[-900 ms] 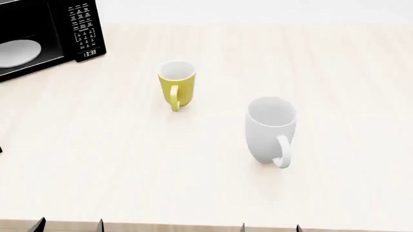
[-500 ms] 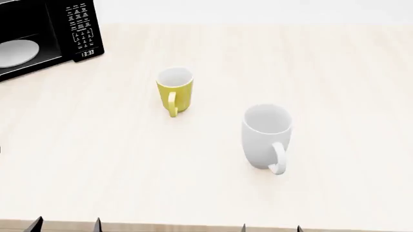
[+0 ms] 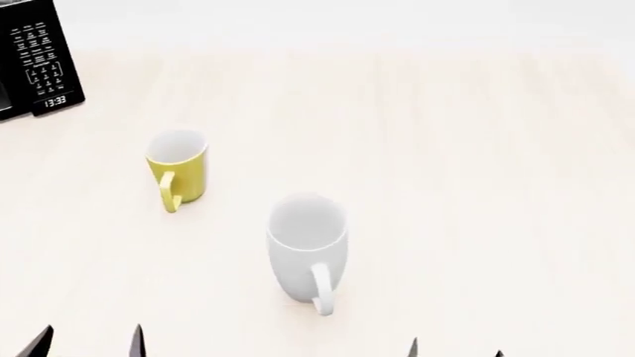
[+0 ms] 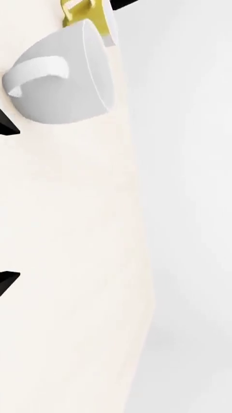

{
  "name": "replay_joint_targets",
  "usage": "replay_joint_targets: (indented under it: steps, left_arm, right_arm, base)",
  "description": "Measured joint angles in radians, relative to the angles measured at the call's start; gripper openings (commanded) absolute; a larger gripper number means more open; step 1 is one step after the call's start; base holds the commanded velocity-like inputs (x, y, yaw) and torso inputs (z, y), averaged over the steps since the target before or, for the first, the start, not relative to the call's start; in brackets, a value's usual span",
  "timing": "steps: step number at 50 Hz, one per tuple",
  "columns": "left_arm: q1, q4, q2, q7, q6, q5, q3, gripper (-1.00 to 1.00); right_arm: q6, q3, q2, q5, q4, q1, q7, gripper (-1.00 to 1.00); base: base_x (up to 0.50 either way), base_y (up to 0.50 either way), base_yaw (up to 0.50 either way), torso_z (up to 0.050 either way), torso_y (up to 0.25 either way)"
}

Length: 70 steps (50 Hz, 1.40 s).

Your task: Put the yellow and white mug to the front of the white mug.

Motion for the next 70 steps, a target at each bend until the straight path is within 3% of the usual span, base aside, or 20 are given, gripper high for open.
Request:
replay_joint_targets:
  steps: [25,70]
  left_arm:
    - [-0.004,-0.001,-0.031,-0.013,0.017,-0.043,0.02,1.0]
    - [-0.008,-0.011,-0.061,-0.04,0.021,-0.08,0.061,1.0]
  right_arm:
    - [-0.02,-0.023,0.03,0.002,-0.018,-0.014,0.038,1.0]
    - [0.015,-0.05,0.052,0.048,-0.01,-0.002,0.097,1.0]
  base:
    - [0.5,0.0,0.0,0.0,0.0]
    - [0.03,-0.03,0.0,0.0,0.0]
